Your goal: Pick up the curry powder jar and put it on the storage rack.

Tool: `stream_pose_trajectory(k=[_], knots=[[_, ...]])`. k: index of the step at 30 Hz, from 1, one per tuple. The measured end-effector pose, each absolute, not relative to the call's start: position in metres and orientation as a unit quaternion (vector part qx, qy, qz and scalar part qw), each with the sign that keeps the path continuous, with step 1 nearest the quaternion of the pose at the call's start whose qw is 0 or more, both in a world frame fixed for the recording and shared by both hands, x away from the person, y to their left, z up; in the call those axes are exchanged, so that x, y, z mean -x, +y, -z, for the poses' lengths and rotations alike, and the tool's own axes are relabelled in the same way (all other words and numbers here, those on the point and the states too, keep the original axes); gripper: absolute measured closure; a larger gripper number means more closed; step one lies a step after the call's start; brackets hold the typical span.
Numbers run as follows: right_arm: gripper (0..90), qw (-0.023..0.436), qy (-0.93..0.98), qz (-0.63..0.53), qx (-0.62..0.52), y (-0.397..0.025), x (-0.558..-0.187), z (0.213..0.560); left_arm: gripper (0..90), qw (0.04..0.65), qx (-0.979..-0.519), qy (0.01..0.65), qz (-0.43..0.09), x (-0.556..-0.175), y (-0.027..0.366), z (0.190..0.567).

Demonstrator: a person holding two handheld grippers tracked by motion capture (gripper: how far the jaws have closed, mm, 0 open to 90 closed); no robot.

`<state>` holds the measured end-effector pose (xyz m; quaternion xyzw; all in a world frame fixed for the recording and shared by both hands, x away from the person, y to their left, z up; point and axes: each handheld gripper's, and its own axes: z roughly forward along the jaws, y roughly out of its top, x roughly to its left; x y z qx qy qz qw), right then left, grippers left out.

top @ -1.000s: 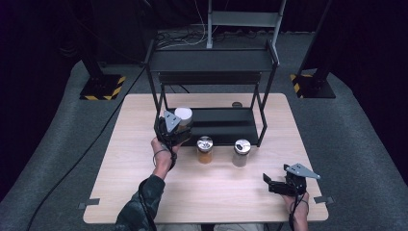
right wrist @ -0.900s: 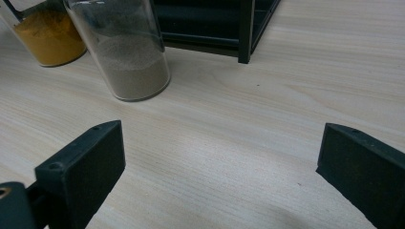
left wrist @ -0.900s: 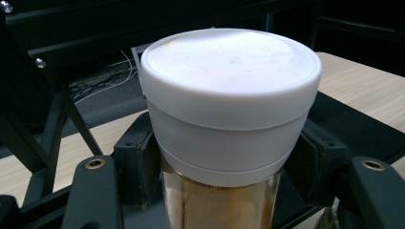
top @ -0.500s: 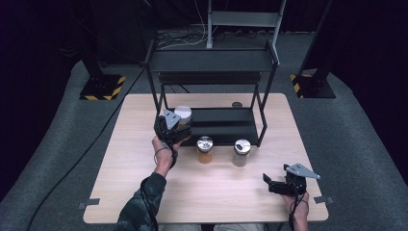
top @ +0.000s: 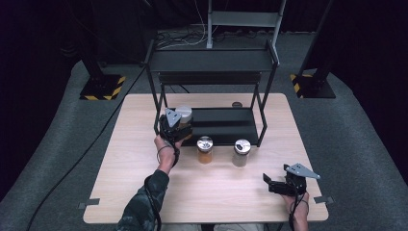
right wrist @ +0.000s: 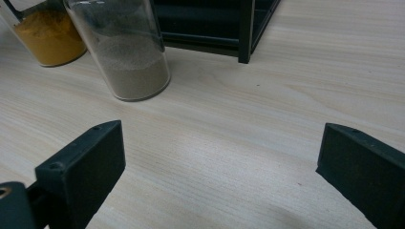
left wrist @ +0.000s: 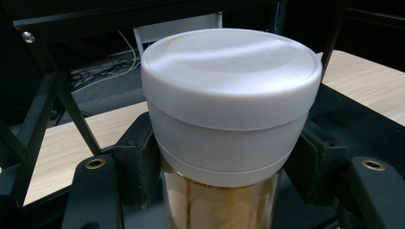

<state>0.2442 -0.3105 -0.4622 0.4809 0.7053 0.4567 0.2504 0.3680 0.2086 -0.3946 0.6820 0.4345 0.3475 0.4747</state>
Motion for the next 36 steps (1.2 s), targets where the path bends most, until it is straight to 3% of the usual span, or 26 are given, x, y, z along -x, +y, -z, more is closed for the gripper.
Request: stream_pose_trajectory(k=[36], knots=[[1.5, 0.251, 0.705, -0.457, -0.480, -0.311, -0.244, 0.462, 35.2, 0.463, -0.678, 0.456, -0.344, -0.389, 0.200, 0.410]])
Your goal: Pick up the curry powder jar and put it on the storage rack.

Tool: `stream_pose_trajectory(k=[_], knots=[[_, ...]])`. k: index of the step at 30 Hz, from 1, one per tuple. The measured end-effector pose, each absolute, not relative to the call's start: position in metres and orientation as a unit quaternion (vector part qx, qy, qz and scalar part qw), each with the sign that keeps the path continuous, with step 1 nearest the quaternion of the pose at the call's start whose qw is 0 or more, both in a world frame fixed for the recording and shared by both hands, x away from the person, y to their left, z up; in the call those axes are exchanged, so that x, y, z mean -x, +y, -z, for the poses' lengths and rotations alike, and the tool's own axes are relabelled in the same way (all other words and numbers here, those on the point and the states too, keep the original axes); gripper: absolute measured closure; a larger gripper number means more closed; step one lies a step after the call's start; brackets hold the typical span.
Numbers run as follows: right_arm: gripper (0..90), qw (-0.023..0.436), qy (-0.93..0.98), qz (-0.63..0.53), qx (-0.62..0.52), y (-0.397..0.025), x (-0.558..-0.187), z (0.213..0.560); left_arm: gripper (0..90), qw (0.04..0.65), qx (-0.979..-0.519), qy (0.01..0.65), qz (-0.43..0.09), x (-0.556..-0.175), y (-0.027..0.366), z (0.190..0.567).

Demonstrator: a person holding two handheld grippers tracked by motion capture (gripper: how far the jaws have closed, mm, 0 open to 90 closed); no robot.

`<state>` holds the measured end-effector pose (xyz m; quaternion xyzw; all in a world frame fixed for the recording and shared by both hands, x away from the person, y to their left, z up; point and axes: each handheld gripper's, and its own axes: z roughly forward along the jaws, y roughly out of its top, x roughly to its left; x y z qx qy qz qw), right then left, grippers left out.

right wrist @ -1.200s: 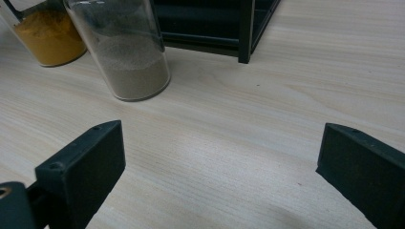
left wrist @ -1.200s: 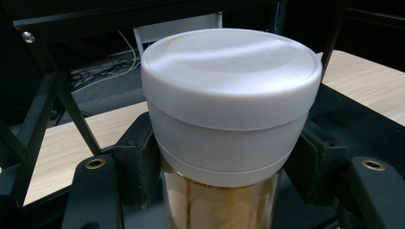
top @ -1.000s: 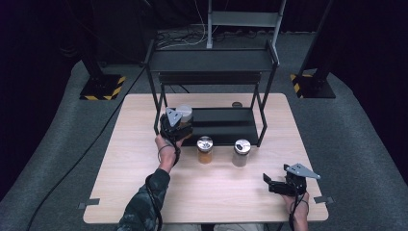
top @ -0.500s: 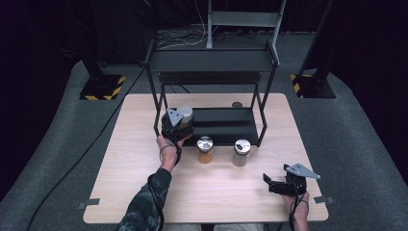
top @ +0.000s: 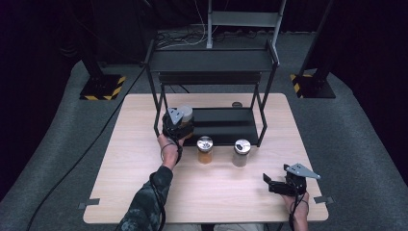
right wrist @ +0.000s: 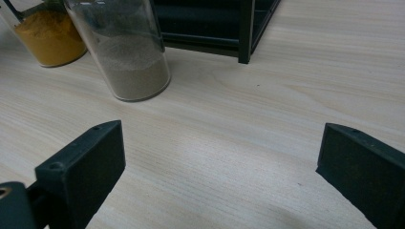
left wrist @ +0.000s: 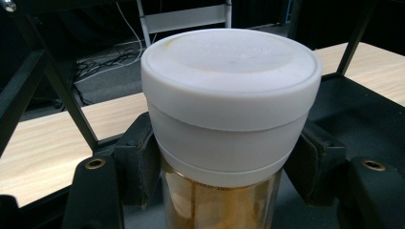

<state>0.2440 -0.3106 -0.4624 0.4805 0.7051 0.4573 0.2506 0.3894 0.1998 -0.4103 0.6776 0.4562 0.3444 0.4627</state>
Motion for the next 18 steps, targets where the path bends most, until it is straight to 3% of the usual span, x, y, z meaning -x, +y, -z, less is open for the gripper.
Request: stream_pose_trajectory(k=[18], knots=[[1.6, 0.251, 0.705, -0.458, -0.480, -0.311, -0.244, 0.463, 35.2, 0.455, -0.676, 0.466, -0.343, -0.403, 0.200, 0.419]])
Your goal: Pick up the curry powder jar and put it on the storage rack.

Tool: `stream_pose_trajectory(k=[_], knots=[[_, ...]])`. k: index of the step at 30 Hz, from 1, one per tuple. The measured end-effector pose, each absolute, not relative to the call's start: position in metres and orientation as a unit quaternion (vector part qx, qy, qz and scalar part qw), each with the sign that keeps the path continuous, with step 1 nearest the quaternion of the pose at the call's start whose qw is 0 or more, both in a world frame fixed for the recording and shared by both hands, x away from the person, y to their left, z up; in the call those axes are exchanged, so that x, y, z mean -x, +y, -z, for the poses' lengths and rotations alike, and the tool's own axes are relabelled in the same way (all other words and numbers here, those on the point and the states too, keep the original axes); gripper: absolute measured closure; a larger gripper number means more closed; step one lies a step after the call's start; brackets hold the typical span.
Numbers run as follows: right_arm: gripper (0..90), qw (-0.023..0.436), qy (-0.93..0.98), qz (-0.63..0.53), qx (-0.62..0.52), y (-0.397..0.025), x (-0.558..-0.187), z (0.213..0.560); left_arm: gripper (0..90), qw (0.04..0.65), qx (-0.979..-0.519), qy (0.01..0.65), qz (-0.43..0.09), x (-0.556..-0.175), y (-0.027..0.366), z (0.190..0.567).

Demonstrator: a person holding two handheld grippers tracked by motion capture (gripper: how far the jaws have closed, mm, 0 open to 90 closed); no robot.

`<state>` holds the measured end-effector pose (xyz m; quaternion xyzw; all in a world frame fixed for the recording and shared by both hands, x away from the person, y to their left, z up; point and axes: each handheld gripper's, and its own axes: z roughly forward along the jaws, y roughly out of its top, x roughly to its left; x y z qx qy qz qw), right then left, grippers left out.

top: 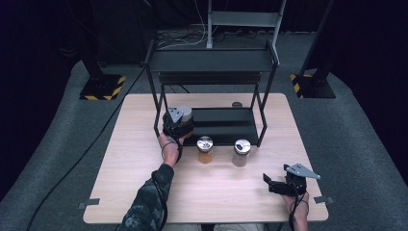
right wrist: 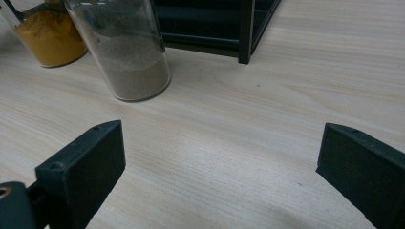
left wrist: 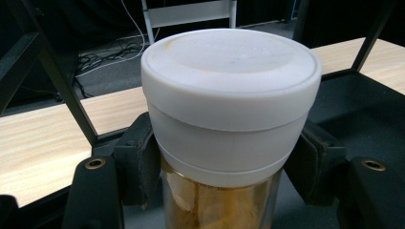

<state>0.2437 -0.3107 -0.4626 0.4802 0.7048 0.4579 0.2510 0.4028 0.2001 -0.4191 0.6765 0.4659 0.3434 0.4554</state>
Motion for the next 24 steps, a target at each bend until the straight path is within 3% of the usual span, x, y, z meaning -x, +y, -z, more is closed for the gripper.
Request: stream_pose_trajectory(k=[24], knots=[[1.6, 0.253, 0.705, -0.457, -0.479, -0.310, -0.243, 0.463, 35.0, 0.469, -0.665, 0.469, -0.344, -0.401, 0.204, 0.432]])
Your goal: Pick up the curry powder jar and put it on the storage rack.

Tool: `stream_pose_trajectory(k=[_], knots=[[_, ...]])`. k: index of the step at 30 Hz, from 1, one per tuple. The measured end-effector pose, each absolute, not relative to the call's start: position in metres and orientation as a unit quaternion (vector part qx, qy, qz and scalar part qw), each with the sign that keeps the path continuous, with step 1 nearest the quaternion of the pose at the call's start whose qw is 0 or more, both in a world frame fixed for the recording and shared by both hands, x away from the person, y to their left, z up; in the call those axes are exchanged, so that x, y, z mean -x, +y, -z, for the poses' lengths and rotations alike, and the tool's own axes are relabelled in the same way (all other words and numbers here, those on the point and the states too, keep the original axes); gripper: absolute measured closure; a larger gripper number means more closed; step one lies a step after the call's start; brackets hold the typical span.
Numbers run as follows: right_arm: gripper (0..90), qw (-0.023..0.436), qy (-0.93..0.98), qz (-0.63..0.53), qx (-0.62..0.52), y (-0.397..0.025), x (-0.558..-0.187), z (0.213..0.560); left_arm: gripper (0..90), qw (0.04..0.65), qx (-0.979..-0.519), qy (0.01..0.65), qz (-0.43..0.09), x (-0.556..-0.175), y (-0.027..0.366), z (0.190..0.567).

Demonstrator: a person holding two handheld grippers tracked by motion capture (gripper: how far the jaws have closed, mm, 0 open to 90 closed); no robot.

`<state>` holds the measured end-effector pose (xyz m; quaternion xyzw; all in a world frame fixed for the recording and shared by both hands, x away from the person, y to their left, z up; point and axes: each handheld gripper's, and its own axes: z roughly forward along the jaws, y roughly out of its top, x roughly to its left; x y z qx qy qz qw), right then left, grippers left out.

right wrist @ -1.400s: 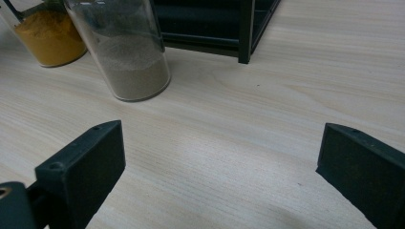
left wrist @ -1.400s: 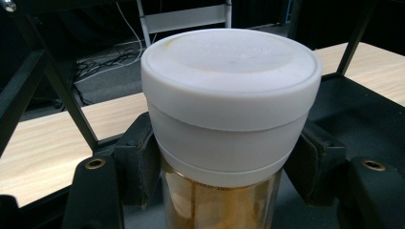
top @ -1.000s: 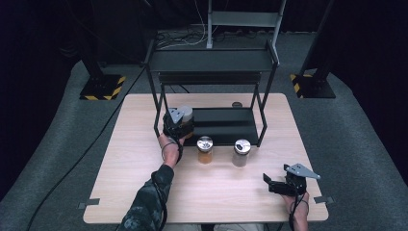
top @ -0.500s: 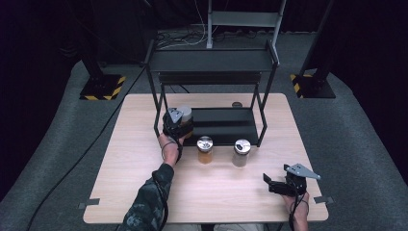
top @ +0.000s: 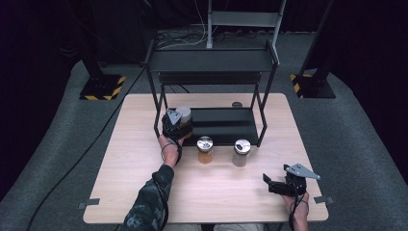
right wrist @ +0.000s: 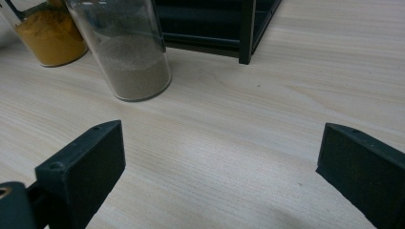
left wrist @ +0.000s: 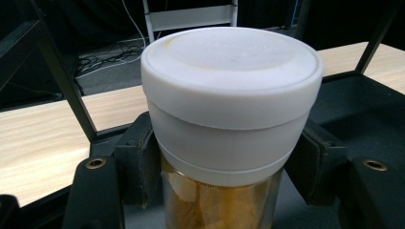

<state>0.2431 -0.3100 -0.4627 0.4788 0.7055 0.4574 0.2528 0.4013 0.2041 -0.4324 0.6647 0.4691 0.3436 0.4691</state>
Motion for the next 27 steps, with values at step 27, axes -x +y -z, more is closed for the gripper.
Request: stream_pose_trajectory(k=[27], knots=[[1.5, 0.252, 0.705, -0.458, -0.479, -0.311, -0.243, 0.463, 7.7, 0.462, -0.679, 0.462, -0.336, -0.402, 0.205, 0.404]])
